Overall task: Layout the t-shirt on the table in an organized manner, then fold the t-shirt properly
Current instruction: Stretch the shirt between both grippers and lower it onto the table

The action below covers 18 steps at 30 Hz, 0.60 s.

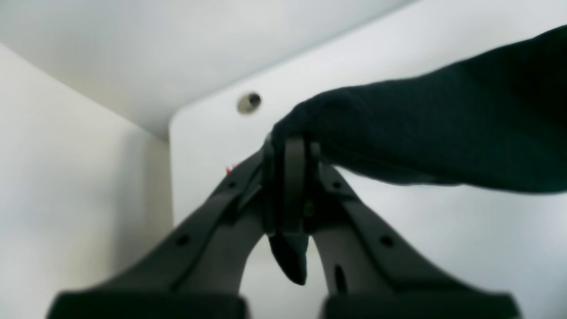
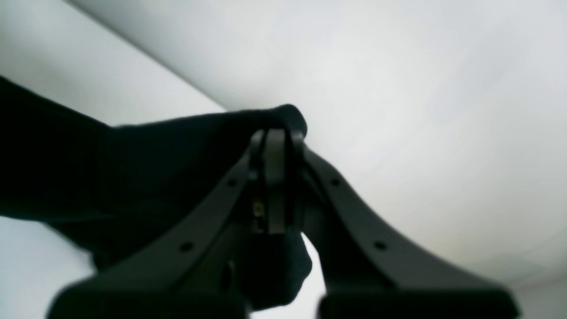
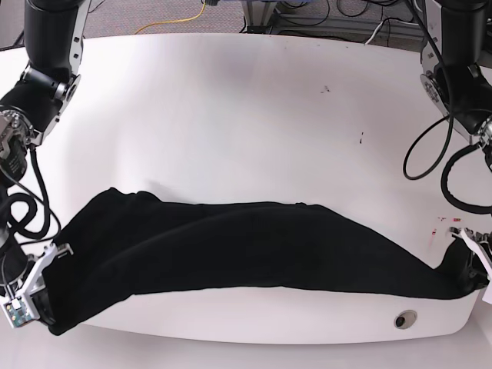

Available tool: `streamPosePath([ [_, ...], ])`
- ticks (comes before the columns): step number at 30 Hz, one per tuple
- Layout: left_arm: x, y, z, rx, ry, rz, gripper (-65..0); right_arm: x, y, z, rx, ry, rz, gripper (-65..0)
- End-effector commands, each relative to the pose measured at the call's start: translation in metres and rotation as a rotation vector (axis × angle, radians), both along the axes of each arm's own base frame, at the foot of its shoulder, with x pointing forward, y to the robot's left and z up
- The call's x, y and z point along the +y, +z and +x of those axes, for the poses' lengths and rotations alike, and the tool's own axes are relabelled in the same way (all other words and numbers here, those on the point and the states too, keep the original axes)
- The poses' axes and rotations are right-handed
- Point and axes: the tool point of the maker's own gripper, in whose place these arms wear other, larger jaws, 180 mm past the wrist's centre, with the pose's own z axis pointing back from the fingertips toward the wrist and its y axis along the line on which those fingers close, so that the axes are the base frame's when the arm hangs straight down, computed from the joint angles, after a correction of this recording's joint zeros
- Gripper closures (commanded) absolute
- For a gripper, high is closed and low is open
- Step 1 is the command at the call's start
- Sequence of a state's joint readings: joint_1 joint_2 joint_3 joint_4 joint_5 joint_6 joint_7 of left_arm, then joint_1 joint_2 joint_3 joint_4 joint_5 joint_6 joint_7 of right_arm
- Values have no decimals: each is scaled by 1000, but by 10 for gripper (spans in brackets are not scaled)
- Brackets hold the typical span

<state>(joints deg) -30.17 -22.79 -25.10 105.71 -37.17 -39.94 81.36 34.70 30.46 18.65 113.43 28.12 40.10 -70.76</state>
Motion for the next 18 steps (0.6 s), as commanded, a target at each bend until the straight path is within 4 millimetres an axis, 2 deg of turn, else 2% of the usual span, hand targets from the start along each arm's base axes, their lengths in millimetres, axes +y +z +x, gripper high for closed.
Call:
streamPosePath([
  [1, -4, 2, -4, -22, -31, -4, 0, -7, -5, -9, 5, -10, 23, 0],
  [4, 1, -27, -20, 43, -17, -25, 0, -17, -34, -21, 74, -30, 66, 0],
  [6, 9, -39, -28, 71, 6, -42, 0, -17, -49, -26, 104, -29, 97, 0],
  [7, 14, -53, -37, 103, 21, -55, 0, -17, -63, -30, 133, -31, 120, 0],
  [13, 21, -91, -67, 203, 34, -101, 0, -19, -115, -56, 258, -38, 187, 0],
  [18, 37, -120, -96, 285, 91, -116, 0, -19, -153, -84, 351, -49, 260, 0],
])
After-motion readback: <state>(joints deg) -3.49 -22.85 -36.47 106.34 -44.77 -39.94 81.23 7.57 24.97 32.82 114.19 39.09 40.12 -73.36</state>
